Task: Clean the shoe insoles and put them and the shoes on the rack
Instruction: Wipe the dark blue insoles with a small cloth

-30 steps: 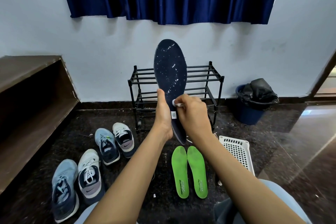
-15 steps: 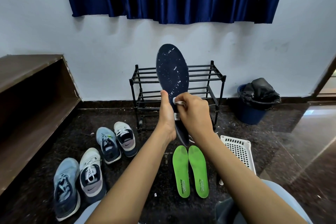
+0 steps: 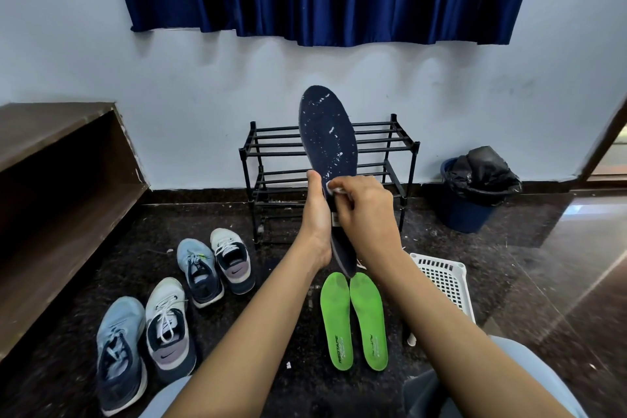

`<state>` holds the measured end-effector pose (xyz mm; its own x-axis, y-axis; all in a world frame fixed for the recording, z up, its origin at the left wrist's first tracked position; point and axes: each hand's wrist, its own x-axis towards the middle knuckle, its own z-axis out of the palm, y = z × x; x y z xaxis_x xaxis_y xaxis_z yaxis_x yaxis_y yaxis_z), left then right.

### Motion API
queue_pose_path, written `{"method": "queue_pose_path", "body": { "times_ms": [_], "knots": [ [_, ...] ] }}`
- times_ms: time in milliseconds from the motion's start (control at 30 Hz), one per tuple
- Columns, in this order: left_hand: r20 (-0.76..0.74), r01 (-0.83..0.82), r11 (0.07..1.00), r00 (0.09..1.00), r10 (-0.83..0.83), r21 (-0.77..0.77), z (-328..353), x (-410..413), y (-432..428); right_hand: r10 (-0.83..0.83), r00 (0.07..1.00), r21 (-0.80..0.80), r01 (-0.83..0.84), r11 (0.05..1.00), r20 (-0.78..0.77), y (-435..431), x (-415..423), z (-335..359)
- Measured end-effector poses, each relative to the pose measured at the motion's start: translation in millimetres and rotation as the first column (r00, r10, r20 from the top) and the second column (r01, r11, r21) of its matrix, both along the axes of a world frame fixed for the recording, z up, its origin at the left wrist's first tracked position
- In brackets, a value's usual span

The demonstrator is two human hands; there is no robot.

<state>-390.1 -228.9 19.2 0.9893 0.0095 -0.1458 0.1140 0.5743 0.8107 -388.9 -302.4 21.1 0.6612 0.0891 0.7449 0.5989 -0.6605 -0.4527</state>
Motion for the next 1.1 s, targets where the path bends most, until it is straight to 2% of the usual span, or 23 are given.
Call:
{"method": "queue_pose_path", "body": {
  "times_ms": [300, 567, 700, 833, 1100],
  "knots": [
    [-0.033, -0.049, 0.996, 0.998, 0.046, -0.071, 4.2, 6.8, 16.9, 0.142, 0.989, 0.046, -0.14, 0.989, -0.034, 6.0, -7.0, -4.9],
    [-0.028, 0.044, 0.997, 0.999, -0.046, -0.062, 4.7, -0.4, 1.9, 0.055, 0.999, 0.073, -0.055, 0.996, 0.001, 0.7, 6.2, 4.2],
    [-0.055, -0.013, 1.0, 0.998, 0.012, -0.006, 5.9, 4.4, 14.0, 0.113, 0.993, 0.112, -0.108, 0.988, -0.034, 6.4, -2.3, -2.2],
    [-0.06, -0.067, 0.996, 0.996, 0.07, 0.054, 2.5, 6.6, 21.5, 0.143, 0.989, 0.055, -0.141, 0.988, -0.029, 13.5, -9.0, -7.8],
    [-0.048, 0.019, 1.0, 0.999, -0.019, -0.012, -0.1, -0.1, 3.2, 0.05, 0.999, 0.082, -0.048, 0.995, -0.022, 3.2, 2.9, 1.6]
  ]
}}
